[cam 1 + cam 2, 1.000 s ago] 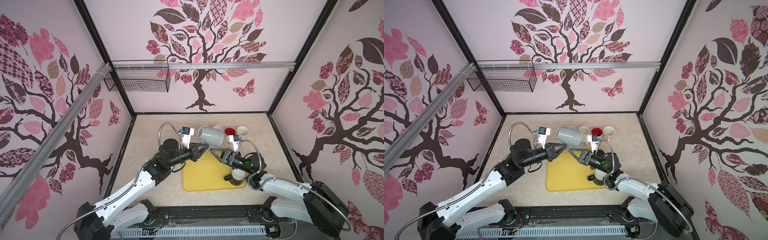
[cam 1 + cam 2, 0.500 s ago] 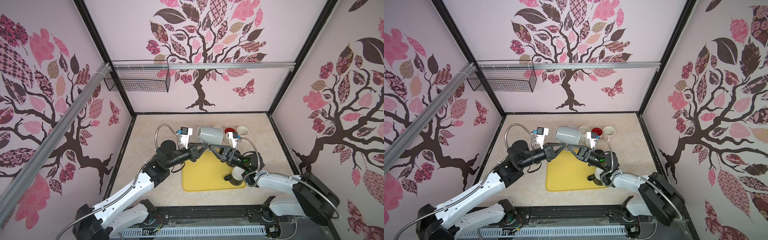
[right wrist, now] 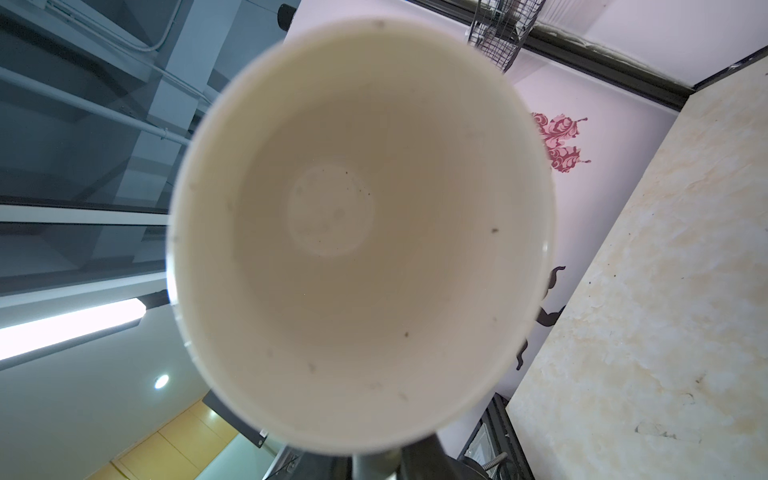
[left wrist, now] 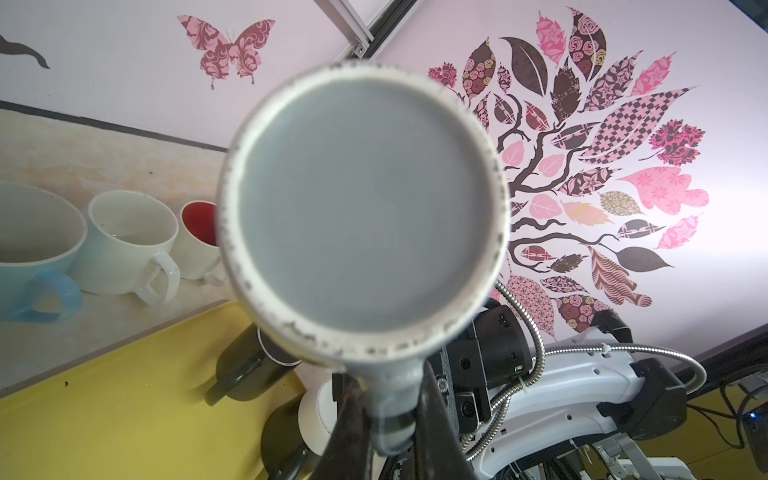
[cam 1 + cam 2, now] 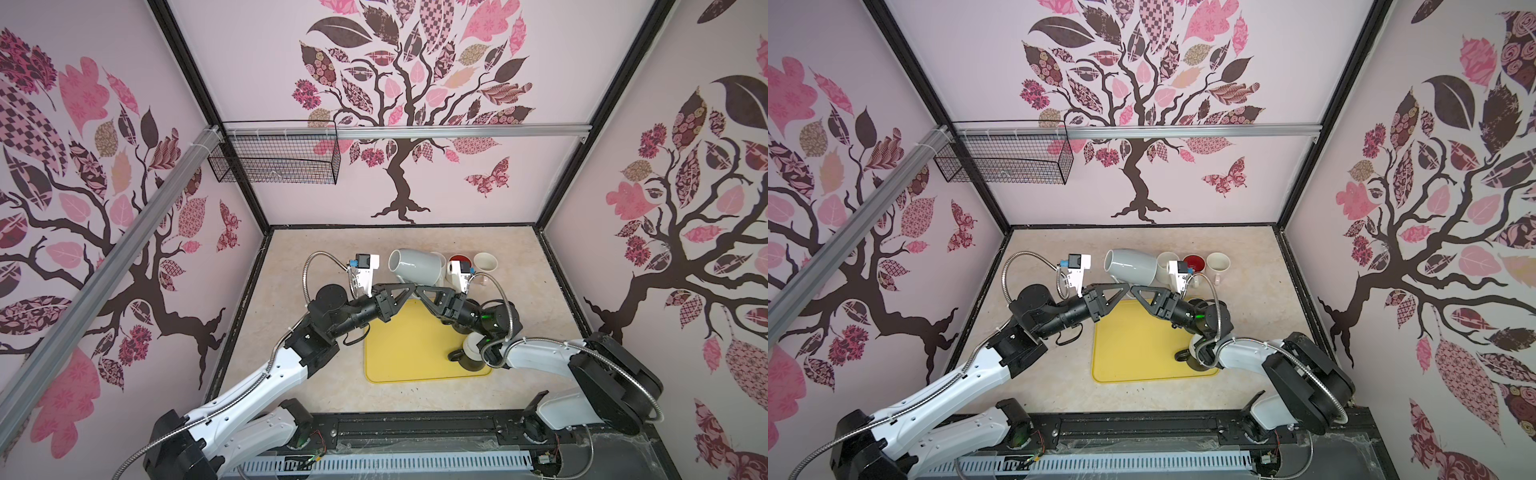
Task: Turn the mug right side up
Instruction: Place the mug at the top-center of the table.
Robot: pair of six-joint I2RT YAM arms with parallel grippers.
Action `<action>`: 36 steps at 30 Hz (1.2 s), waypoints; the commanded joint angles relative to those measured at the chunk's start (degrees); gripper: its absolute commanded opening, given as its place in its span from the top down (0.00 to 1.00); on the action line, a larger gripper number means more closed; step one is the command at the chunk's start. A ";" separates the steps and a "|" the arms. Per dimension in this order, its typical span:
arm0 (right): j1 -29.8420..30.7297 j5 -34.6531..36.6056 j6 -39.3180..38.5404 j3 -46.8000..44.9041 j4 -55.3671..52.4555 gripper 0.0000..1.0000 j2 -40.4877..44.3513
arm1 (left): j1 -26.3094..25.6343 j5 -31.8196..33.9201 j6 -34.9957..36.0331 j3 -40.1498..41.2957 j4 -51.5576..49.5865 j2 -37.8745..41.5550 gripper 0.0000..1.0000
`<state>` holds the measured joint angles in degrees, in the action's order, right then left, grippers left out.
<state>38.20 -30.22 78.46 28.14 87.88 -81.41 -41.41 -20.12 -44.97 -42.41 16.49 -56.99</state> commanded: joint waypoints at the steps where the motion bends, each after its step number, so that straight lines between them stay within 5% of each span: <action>1: 0.13 -0.08 0.90 3.64 3.06 1.00 0.14 | -0.16 1.02 2.87 2.23 0.68 1.50 1.00; 4: 0.13 -0.26 -1.08 4.48 -1.05 1.00 1.22 | -0.13 4.77 5.01 1.98 -4.19 3.16 0.93; 8: 0.18 -1.00 -6.40 6.66 -12.41 1.00 3.84 | -0.11 14.46 8.18 0.28 -16.02 7.26 0.05; 15: 0.16 2.13 -25.01 19.25 -54.79 1.00 8.35 | 0.32 33.71 9.43 -2.24 -36.60 15.36 0.03; 22: 0.35 17.09 -41.16 36.02 -85.79 1.00 3.22 | 1.16 32.86 10.84 -1.56 -47.45 19.31 0.03; 26: 0.40 22.83 -45.39 44.42 -94.37 1.00 -2.41 | 1.19 32.78 9.21 4.42 -43.84 23.94 0.03; 36: 2.54 30.45 -51.41 62.05 -109.04 1.00 -17.21 | 1.22 30.30 10.24 4.57 -46.38 22.77 0.04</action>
<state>39.72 -3.18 30.61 85.56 -18.02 -96.64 -40.38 10.83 -35.75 -39.29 -29.71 -34.54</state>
